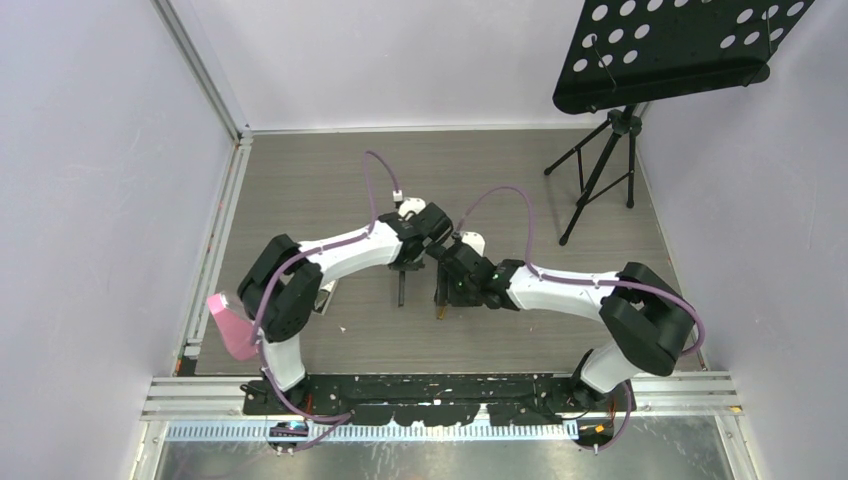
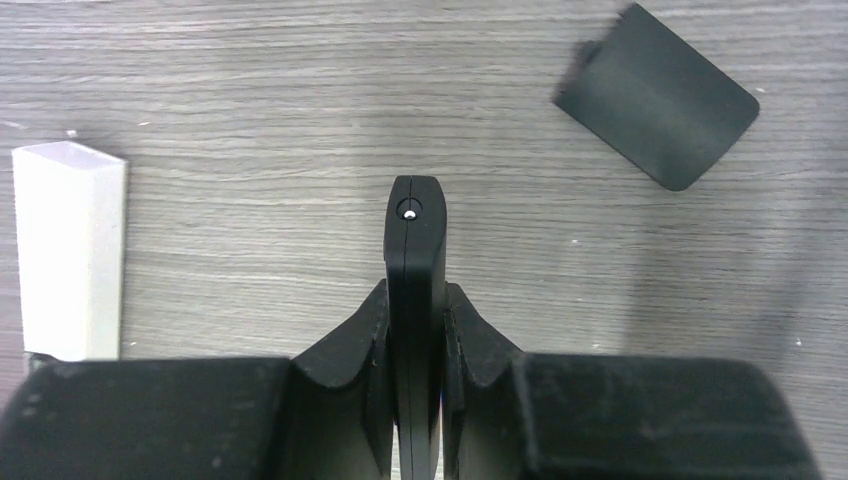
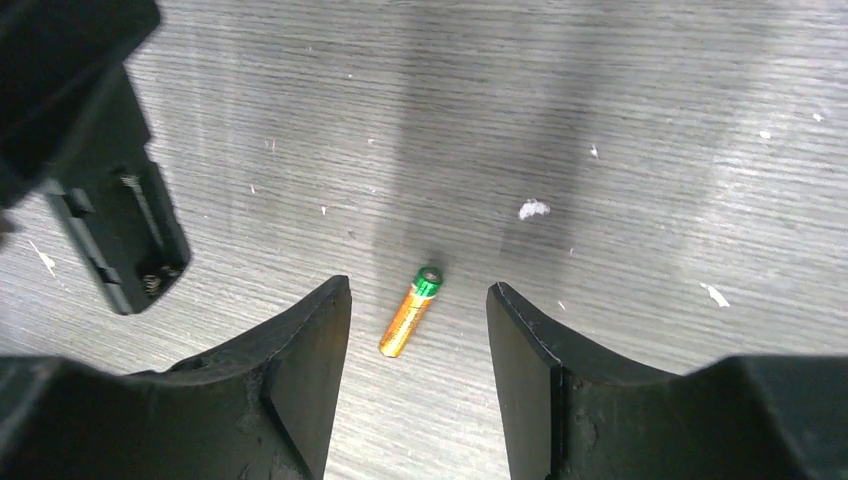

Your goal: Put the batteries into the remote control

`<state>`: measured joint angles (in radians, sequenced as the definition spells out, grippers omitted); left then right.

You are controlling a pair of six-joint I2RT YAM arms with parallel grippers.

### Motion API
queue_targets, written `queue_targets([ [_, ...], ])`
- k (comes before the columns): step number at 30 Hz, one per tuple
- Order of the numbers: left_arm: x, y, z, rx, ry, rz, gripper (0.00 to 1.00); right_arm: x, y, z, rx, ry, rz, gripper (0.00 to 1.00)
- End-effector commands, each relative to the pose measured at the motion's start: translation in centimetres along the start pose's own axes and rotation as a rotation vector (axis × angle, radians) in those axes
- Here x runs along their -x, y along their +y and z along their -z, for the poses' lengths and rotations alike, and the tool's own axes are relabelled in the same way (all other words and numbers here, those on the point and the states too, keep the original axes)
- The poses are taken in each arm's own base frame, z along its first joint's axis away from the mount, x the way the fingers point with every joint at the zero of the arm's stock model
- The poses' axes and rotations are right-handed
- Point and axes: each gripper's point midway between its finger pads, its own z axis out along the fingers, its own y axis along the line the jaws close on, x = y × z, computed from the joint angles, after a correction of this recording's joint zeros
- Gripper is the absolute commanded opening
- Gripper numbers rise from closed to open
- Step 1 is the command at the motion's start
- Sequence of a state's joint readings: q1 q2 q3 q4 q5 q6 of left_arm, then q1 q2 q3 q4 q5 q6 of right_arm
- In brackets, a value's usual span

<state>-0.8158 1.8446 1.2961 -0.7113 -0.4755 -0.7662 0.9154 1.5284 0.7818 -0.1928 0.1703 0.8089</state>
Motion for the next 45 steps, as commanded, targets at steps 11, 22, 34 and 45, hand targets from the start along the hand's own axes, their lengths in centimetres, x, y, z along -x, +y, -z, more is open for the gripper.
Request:
queue_targets([
  [11, 4.6, 6.7, 3.2, 0.029, -0.181, 0.14, 0.0, -2.2, -1.5, 0.8, -0.272, 0.13, 0.08, 0.48],
  [22, 5.4, 7.3, 4.9, -0.1, -0.239, 0.172, 0.0, -2.3, -2.1, 0.7, -0.31, 0.104, 0.052, 0.09],
  [34, 8.3, 1.6, 12.9, -0.733, -0.435, 0.222, 0.0, 6.4, 3.6, 6.2, 0.049, -0.313, -0.021, 0.03],
  [45, 11.3, -1.2, 20.5, -1.133, -0.498, 0.442, 0.0, 13.9, 10.7, 17.0, 0.396, -0.608, -0.049, 0.03],
])
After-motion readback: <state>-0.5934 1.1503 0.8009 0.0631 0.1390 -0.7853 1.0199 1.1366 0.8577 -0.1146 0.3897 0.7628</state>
